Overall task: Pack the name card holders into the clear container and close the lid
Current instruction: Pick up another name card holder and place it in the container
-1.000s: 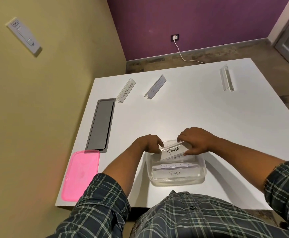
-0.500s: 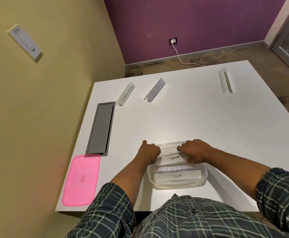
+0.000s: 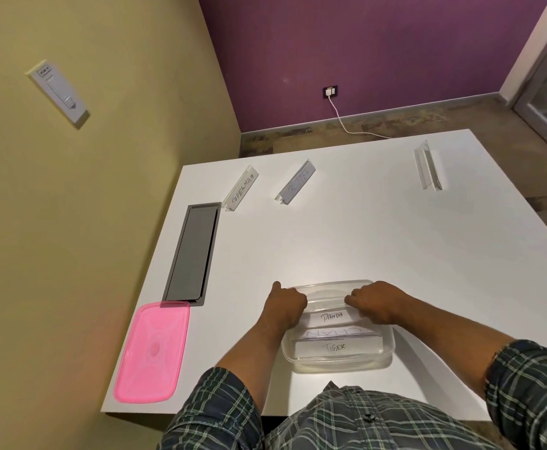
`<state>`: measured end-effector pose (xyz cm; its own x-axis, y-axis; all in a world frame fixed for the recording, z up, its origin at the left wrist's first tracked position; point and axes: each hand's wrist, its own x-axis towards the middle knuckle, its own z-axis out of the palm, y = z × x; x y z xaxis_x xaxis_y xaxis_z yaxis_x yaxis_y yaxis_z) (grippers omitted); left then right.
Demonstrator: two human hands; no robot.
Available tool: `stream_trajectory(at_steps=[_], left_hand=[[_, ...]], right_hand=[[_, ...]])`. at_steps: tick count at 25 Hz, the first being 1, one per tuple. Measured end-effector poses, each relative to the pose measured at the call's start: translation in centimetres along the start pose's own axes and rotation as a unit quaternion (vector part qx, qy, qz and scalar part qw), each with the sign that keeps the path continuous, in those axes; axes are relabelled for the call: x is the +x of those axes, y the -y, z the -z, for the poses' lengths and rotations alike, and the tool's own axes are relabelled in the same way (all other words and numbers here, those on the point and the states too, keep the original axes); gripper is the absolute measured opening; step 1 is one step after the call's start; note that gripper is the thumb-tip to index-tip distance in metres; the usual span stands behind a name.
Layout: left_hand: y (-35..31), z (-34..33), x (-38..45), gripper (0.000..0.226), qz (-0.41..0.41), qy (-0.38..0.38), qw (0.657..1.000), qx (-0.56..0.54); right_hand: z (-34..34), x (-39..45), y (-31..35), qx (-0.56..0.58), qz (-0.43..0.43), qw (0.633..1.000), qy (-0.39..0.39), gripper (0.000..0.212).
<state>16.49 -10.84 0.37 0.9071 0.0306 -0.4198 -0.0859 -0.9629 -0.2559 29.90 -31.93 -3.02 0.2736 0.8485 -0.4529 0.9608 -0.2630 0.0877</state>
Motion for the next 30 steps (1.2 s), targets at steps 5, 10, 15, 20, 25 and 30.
stream_trajectory(at_steps=[5,10,15,20,25,30], left_hand=[[0.7,1.1,0.7,0.013,-0.061,0.013,0.998,-0.021],[2.4,3.1,1.8,0.032,0.002,-0.094,0.979,-0.183],[5.6,4.2,2.9,0.031,0.145,-0.138,0.894,-0.401],[9.7,4.7,4.6,0.027,0.186,-0.140,0.874,-0.427],[13.9,4.3,7.3,0.023,0.230,-0.148,0.856,-0.440],[17.2,3.0,12.3,0.016,0.243,-0.148,0.825,-0.489]], right_hand=[[0.8,0.3,0.0,-0.012,0.025,0.999,-0.017,0.024],[2.8,0.2,-1.2,-0.017,0.050,0.966,-0.253,0.026],[6.7,2.0,-3.1,0.067,-0.053,0.943,-0.322,0.030],[9.7,4.8,-5.4,0.182,-0.154,0.925,-0.295,0.027],[11.4,9.2,-7.5,0.230,-0.181,0.917,-0.270,0.022],[12.3,15.8,-9.6,0.295,-0.215,0.901,-0.235,0.019]])
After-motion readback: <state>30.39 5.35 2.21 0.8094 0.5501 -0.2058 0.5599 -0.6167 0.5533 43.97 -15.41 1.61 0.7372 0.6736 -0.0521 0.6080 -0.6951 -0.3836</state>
